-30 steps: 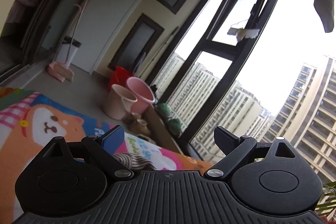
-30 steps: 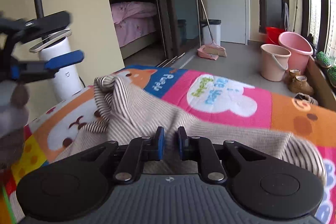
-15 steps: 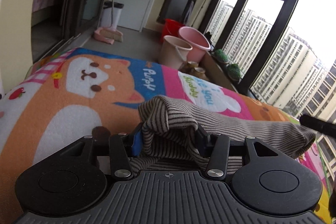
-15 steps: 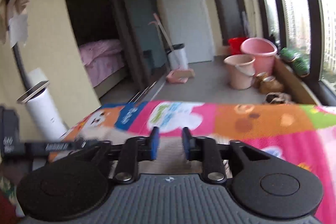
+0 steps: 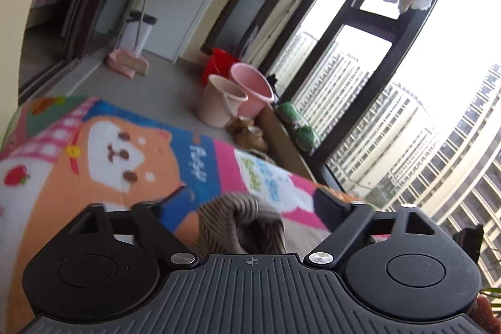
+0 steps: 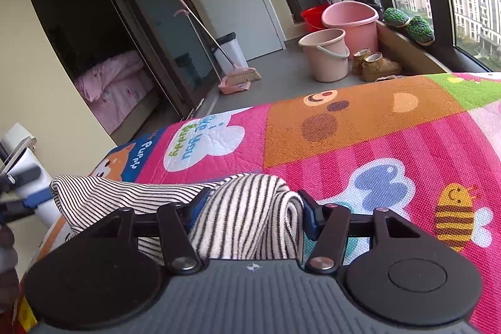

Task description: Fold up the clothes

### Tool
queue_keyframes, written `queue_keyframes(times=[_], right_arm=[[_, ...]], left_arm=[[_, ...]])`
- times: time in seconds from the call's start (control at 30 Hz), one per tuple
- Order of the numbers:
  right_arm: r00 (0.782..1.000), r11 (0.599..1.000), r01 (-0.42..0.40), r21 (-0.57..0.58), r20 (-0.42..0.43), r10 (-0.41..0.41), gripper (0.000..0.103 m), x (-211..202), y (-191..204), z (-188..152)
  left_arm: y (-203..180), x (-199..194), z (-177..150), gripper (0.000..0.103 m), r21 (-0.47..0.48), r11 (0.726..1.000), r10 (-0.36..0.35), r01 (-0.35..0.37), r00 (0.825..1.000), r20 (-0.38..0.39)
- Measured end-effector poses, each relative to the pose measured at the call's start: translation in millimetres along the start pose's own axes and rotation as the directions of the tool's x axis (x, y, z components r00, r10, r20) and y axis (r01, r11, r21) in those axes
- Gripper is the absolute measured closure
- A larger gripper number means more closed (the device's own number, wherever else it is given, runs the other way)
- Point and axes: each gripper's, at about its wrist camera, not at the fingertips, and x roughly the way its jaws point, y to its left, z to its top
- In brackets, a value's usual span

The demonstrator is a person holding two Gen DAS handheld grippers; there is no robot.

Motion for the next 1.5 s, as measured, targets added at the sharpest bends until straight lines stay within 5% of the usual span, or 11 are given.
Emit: queue_keyframes(times=[0.3,0.4,0.47,0.67,0.87,1.0,1.27,1.5], right_arm=[[1.000,1.000,-0.012,-0.020,0.022,0.013,0.048,-7,1,-5],[0.999,0.999,-0.019,-0.035,0.042,0.020,0.050,-13,3,-7],[0.997,0.997,-0.020,-0.080,0.069,0.026,0.052,-23,9,-9],[0.990,0.976,-0.017,-0.218,0.132,0.047,0.054,-63,29,-26],[0.995,0.980,-0.004,-0.197,0.097,0.023,0.052,-87,23,-43],[0.996,0.983,-0.002,-0.183,0.088,0.019,0.046,-107,22,-46],[0.989,0.992,-0.017,-0.126,0.143,0.035,0.031,-130,30,-15],[0.998,1.000,-0.002,0.030,-0.064,0.004,0.030,-47,12,-7]], left_arm=[[-6,97,-8,0.014,0.007,0.997,0.072,-0.072,0.966,-0.250],[-11,92,-22,0.031,0.072,0.990,0.132,-0.119,0.966,-0.223],[-10,76,-24,0.043,0.062,0.993,0.112,-0.101,0.974,-0.199],[-30,10,-43,0.049,0.167,0.986,0.027,-0.009,0.994,-0.103],[-57,-24,-90,0.049,0.340,0.940,0.038,0.000,0.994,-0.105],[-51,-31,-100,0.046,0.347,0.938,0.052,-0.014,0.994,-0.099],[-38,-30,-92,0.037,0.288,0.957,0.062,-0.026,0.991,-0.117],[-10,-55,-62,0.022,0.063,0.998,0.011,-0.005,0.995,-0.098]])
